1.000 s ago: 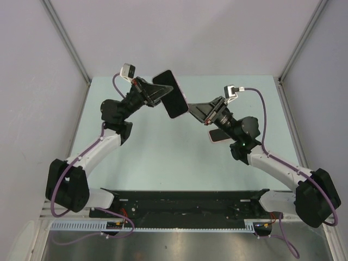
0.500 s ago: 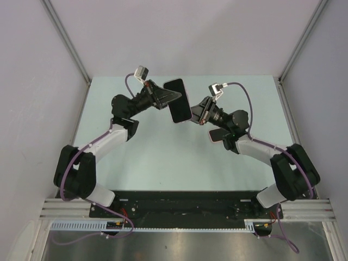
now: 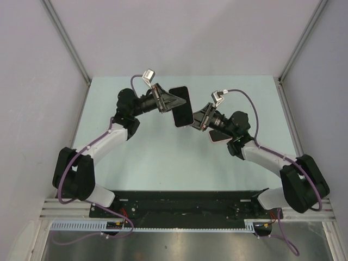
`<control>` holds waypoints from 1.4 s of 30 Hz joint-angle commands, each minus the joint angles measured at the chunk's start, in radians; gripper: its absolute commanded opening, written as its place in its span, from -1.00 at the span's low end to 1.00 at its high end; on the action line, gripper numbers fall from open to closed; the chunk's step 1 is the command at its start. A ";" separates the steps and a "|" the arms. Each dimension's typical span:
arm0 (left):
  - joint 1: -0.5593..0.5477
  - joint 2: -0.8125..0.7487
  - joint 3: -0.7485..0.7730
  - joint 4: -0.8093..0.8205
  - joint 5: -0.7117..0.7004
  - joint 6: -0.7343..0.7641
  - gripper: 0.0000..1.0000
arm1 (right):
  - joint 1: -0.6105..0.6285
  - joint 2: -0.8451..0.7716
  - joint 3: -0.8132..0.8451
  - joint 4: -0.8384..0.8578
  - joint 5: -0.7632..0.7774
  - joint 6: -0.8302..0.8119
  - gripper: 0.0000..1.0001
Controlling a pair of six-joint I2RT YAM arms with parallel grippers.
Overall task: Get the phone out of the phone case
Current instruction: Remove the phone case from the phone.
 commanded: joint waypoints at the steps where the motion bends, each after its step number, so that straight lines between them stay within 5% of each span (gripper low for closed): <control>1: -0.104 -0.015 0.020 -0.108 0.158 0.196 -0.22 | 0.022 -0.094 0.027 -0.369 0.164 -0.112 -1.00; 5: -0.104 0.017 0.012 -0.091 0.154 0.189 0.21 | 0.001 -0.105 0.027 -0.395 0.135 -0.128 -1.00; 10: -0.096 0.020 -0.003 -0.114 0.125 0.207 0.50 | -0.005 -0.126 0.027 -0.430 0.147 -0.152 -1.00; 13: -0.078 0.007 -0.002 -0.146 0.115 0.235 0.99 | -0.016 -0.138 0.027 -0.510 0.162 -0.193 -1.00; 30: 0.009 -0.070 0.095 -0.646 0.042 0.569 0.99 | -0.050 -0.139 0.038 -0.723 0.300 -0.402 -1.00; 37: 0.042 -0.095 0.149 -0.899 -0.169 0.675 1.00 | 0.106 -0.005 0.238 -1.097 0.625 -0.646 -1.00; 42: 0.042 -0.102 0.129 -0.992 -0.346 0.669 1.00 | 0.191 0.120 0.315 -1.209 0.821 -0.727 -1.00</control>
